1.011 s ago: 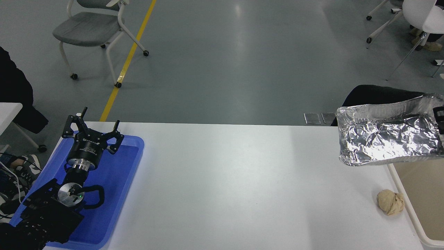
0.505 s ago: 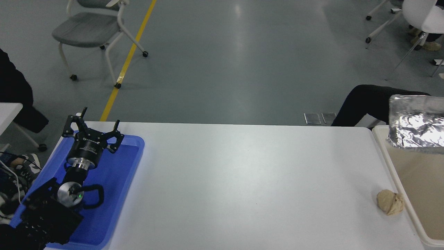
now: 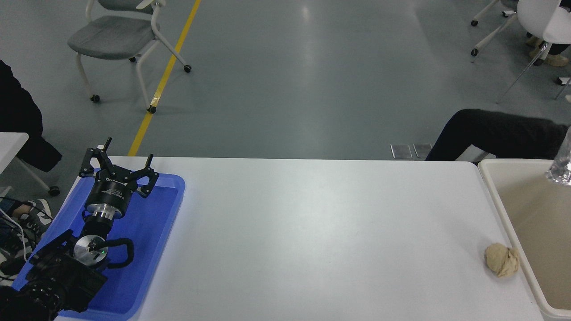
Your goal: Pick up foil plate and place in dustbin
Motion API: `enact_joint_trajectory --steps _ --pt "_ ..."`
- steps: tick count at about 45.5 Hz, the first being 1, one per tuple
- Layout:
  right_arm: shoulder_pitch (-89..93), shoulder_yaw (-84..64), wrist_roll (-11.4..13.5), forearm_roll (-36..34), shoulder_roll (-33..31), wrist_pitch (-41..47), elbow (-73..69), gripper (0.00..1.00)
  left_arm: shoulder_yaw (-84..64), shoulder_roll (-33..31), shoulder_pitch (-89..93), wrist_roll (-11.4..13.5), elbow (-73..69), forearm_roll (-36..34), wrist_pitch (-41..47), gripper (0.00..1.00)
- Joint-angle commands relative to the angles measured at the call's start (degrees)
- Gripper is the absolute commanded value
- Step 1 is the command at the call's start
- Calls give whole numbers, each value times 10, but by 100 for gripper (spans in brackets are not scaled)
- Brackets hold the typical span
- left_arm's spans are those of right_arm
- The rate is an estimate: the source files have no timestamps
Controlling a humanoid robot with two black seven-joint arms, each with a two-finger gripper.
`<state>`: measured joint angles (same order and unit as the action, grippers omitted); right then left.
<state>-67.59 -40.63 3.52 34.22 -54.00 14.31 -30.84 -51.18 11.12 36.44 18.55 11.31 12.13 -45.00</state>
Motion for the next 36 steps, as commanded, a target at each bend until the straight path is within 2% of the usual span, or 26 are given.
enact_joint_trajectory --steps 1,10,21,22,23,25,28,31,32,35,36 --pt "173 108 10 -74 66 -61 87 0 0 0 -1 0 0 0 0 100" --pt "216 191 11 -79 79 -64 99 0 -1 1 -1 1 -1 0 0 100" --pt "239 216 10 -79 111 -64 138 1 -1 1 -1 1 -1 0 0 100" --pt "242 218 10 -79 114 -64 140 5 -1 1 -1 1 -1 0 0 100" --pt "245 223 10 -79 117 -64 143 15 -1 1 -1 1 0 0 0 100" --pt "253 233 10 -79 126 -64 155 41 -1 1 -1 1 -1 0 0 100" --pt "258 249 10 -79 140 -64 175 51 -1 1 -1 0 -1 0 0 100" --pt "263 258 10 -79 148 -63 185 82 -1 1 -1 1 0 0 0 100" --pt "265 259 10 -79 150 -64 185 89 -1 1 -1 0 -1 0 0 100" --pt "265 260 10 -80 151 -63 186 93 -1 1 -1 1 0 0 0 100" --pt "265 259 10 -80 151 -63 185 97 -1 1 -1 1 0 0 0 100"
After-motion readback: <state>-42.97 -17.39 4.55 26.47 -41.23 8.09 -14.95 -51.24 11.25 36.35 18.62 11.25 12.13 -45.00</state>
